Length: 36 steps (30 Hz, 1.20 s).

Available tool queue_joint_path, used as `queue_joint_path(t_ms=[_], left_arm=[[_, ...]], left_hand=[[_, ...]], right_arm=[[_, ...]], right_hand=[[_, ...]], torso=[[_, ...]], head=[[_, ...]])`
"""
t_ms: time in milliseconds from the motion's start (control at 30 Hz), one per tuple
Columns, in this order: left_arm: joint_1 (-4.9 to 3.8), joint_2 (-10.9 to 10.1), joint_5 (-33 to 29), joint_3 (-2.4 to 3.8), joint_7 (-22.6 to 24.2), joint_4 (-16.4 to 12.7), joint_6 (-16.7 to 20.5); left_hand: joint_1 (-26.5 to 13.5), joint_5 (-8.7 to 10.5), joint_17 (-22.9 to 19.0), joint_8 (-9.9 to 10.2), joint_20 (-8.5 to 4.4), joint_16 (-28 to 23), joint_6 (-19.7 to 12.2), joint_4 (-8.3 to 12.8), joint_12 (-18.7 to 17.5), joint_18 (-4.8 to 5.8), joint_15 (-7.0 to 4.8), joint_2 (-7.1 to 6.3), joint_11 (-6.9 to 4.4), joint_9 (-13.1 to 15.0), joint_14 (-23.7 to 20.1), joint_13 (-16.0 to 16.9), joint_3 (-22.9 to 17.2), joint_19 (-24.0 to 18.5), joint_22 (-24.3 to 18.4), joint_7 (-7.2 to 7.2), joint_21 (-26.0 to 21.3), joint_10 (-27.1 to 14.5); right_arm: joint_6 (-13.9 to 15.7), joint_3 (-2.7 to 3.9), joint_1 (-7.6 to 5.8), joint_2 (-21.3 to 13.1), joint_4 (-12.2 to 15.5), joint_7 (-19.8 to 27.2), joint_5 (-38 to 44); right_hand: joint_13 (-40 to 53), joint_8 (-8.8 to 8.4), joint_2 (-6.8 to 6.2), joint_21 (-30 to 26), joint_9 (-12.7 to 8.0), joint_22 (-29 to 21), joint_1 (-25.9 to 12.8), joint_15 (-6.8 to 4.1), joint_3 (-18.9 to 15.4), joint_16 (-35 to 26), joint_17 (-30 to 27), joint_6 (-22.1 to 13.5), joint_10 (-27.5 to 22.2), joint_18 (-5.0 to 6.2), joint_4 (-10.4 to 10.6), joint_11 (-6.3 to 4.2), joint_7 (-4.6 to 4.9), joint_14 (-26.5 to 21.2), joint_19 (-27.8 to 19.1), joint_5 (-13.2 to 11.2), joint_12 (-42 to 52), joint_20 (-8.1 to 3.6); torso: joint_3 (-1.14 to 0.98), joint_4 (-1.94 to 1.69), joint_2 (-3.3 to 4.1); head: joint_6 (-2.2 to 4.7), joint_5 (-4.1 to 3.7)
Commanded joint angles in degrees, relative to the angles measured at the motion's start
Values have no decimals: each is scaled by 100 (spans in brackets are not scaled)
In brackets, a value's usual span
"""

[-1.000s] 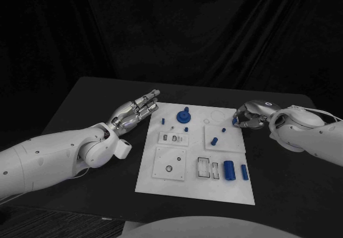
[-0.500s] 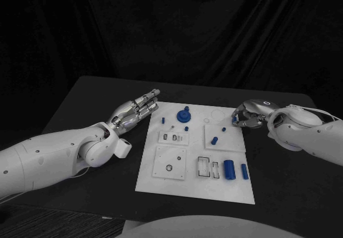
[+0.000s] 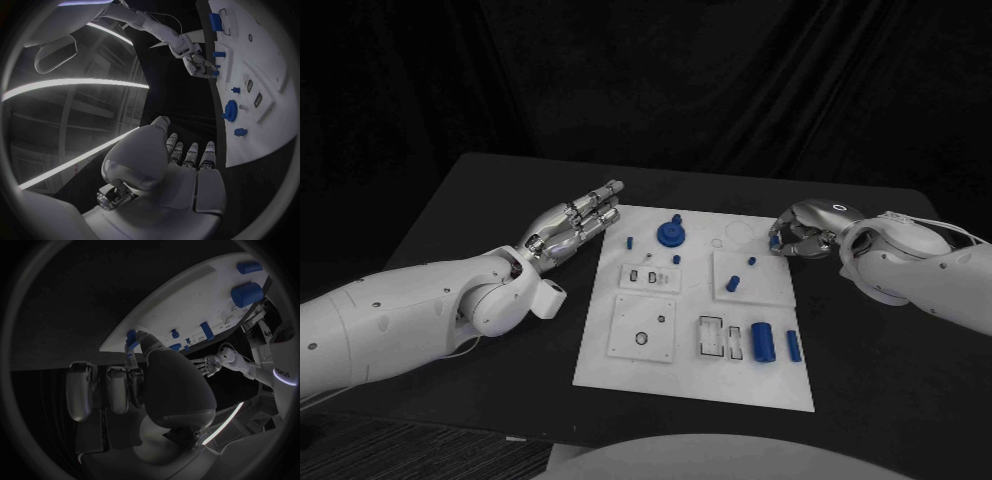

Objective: Assemble the parts on the task board

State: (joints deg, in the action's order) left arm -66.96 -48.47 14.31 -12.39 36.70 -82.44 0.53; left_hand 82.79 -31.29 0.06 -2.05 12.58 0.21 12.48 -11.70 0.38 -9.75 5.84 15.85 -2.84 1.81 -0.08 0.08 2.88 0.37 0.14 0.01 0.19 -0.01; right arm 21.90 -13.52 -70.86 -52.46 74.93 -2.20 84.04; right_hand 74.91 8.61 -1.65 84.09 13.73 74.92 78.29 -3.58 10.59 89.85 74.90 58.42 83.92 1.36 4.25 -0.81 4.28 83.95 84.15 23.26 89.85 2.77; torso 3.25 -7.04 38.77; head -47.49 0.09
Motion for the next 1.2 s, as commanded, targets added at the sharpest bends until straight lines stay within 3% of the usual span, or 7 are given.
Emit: queue_joint_path(t_ms=[33,433,667,767,833,1033,1200], left_arm=[[12,9,0,5,44,-12,-73],[17,3,0,5,34,-12,-66],[17,14,0,5,28,-10,-69],[17,20,0,5,26,0,-80],[17,30,0,5,27,6,-86],[17,71,0,5,35,12,-95],[17,77,0,5,27,9,-97]], left_hand=[[10,-36,-6,-20,26,-21,40,-7,-38,-53,39,-3,42,9,8,-8,-34,-5,6,19,6,1],[-2,-33,-6,-19,31,-21,36,1,-38,-53,43,-9,49,8,8,-8,-61,-5,5,26,6,1],[-5,-33,-6,-20,33,-21,42,3,-38,-53,45,-11,51,9,8,-8,-67,-4,6,28,7,1],[-5,-33,-6,-20,33,-21,42,3,-38,-53,45,-11,51,9,8,-8,-67,-4,6,28,7,1],[-5,-33,-6,-20,33,-21,42,3,-38,-53,45,-11,51,9,8,-8,-67,-4,6,28,7,1],[-9,-33,-6,-18,35,-21,31,5,-38,-53,46,-12,53,7,8,-8,-74,-5,5,29,6,1],[-9,-33,-6,-18,35,-21,31,5,-38,-53,46,-12,53,7,8,-8,-74,-5,5,29,6,1]], right_arm=[[230,1,20,-9,35,14,33],[646,13,-39,-181,667,88,39],[512,17,-152,-166,1329,101,39],[365,17,-170,43,1547,97,39],[287,17,-170,196,1588,105,39],[77,18,-128,658,1510,79,39],[-77,18,-37,1006,1303,8,39]], right_hand=[[1509,25,48,-17,172,1287,67,-25,24,15,1510,55,608,31,-43,11,5,605,153,15,15,-17],[1509,21,31,36,248,1306,77,57,69,15,1510,121,608,15,-76,126,75,605,192,122,15,38],[1509,14,25,39,266,1307,67,100,77,15,1510,147,608,14,-73,174,101,605,196,89,15,71],[1509,15,22,40,284,1307,76,130,91,15,1510,188,608,13,-86,204,120,605,197,39,15,99],[1509,17,22,39,288,1306,81,133,94,15,1510,197,608,14,-91,205,120,605,196,33,15,104],[1509,18,14,23,298,1300,101,139,104,15,1510,219,608,19,-111,207,119,605,185,21,15,114],[1509,5,3,-1,298,1291,106,142,107,15,1510,209,608,26,-122,211,125,605,168,9,15,120]], torso=[[3,5,-4],[13,-13,-7],[5,-16,10],[3,12,15],[6,28,15],[0,-20,7],[5,4,4]], head=[[-11,-1],[-17,6],[-25,21],[-34,3],[-36,5],[-44,-56],[-74,-30]])
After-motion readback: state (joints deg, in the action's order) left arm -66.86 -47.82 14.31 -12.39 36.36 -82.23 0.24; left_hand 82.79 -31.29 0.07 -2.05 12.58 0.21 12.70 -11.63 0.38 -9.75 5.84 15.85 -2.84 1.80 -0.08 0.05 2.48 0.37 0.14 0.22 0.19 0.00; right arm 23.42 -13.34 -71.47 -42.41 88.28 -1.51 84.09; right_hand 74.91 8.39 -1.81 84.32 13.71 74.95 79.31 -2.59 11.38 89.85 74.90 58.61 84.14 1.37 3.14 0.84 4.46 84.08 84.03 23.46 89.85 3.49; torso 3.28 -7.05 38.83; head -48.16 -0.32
